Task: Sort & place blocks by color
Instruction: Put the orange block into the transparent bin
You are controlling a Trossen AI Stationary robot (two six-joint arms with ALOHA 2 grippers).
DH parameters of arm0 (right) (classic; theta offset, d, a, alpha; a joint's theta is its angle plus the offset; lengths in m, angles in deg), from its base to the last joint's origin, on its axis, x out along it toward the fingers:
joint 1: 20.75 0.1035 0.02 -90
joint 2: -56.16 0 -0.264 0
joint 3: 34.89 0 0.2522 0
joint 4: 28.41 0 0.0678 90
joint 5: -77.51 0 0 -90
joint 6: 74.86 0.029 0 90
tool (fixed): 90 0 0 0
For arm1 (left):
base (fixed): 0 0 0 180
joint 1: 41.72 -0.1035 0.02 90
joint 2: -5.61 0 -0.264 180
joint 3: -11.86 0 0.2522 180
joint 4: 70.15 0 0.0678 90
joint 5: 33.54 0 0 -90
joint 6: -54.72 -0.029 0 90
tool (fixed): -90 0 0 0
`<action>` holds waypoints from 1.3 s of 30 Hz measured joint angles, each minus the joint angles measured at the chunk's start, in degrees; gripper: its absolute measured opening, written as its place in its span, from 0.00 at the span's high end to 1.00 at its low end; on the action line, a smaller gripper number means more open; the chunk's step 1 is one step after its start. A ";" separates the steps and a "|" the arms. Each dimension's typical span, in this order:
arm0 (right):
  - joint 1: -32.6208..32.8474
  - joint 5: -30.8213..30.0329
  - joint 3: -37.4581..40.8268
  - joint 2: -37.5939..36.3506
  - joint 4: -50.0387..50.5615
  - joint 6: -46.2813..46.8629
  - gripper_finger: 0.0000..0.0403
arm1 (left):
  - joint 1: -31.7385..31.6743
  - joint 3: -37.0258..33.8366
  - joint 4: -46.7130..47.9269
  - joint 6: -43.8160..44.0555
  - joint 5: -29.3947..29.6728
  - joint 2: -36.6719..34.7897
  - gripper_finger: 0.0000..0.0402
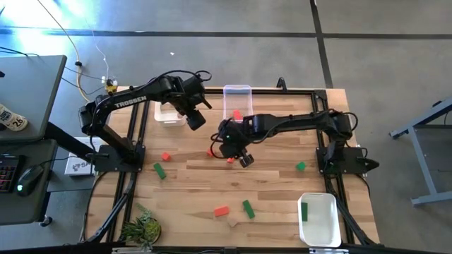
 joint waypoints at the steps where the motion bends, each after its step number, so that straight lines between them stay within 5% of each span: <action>1: 0.14 -0.02 0.00 0.61 -0.01 -0.74 0.69 | 0.03 0.00 -0.01 0.46 -0.09 -0.01 0.58; 14: 2.45 -8.84 0.00 7.70 1.43 -14.26 0.69 | 0.23 0.02 -0.14 6.51 -0.11 0.01 0.58; 29: 2.53 -6.01 0.24 10.57 1.75 -22.98 0.69 | 0.36 0.02 -0.22 8.23 0.10 0.01 0.58; 39: 2.41 -9.81 0.25 13.40 1.28 -26.01 0.69 | 0.38 0.02 -0.33 8.23 0.32 0.01 0.58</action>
